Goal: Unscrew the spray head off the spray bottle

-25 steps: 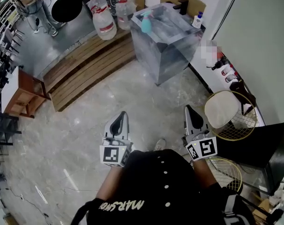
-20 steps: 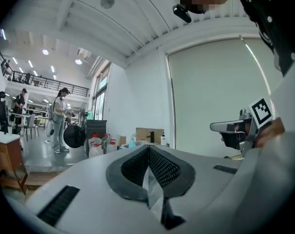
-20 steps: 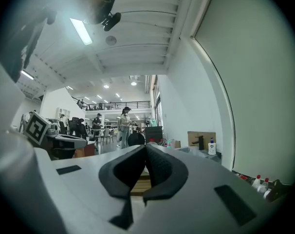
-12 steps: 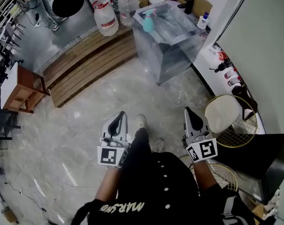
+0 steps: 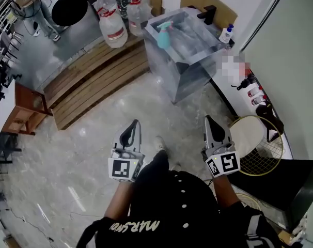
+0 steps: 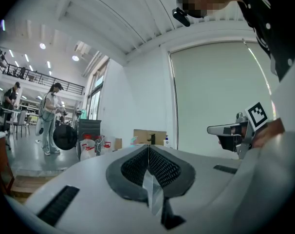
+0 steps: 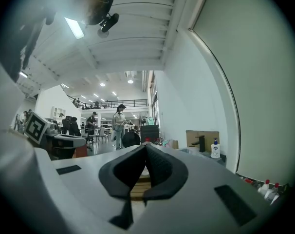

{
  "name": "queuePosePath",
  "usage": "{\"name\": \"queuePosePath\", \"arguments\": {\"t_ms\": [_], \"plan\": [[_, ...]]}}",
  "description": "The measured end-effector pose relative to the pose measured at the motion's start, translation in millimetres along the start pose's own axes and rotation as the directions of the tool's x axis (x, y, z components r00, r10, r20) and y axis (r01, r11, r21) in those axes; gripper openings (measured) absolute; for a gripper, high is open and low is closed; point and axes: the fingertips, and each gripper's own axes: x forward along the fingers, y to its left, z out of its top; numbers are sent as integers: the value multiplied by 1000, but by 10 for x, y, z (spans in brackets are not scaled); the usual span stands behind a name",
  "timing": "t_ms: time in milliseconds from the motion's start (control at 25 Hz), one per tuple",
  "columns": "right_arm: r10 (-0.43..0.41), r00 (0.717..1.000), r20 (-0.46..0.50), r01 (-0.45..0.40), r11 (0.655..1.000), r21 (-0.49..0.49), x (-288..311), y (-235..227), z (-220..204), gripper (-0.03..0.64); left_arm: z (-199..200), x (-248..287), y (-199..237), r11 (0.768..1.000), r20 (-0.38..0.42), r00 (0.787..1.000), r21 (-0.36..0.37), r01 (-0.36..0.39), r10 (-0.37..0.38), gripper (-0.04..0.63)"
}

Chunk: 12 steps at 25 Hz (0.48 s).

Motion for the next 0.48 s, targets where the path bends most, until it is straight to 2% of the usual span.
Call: {"name": "queuePosePath", "arguments": {"t_ms": [80, 240, 480], "plan": [[-1, 1000, 3, 1, 1000, -5, 225, -78, 47, 12, 27, 198, 117, 1000, -13, 1000, 18, 4, -4, 26], [0, 1000, 20, 1, 1000, -16, 610, -185, 190, 12, 196, 556, 310, 1000, 30, 999, 8, 23, -23, 26], [-18, 1000, 13, 18, 999, -29, 1076, -318, 229, 12, 277, 969, 570, 999, 42, 998, 13, 51, -51, 26]]}}
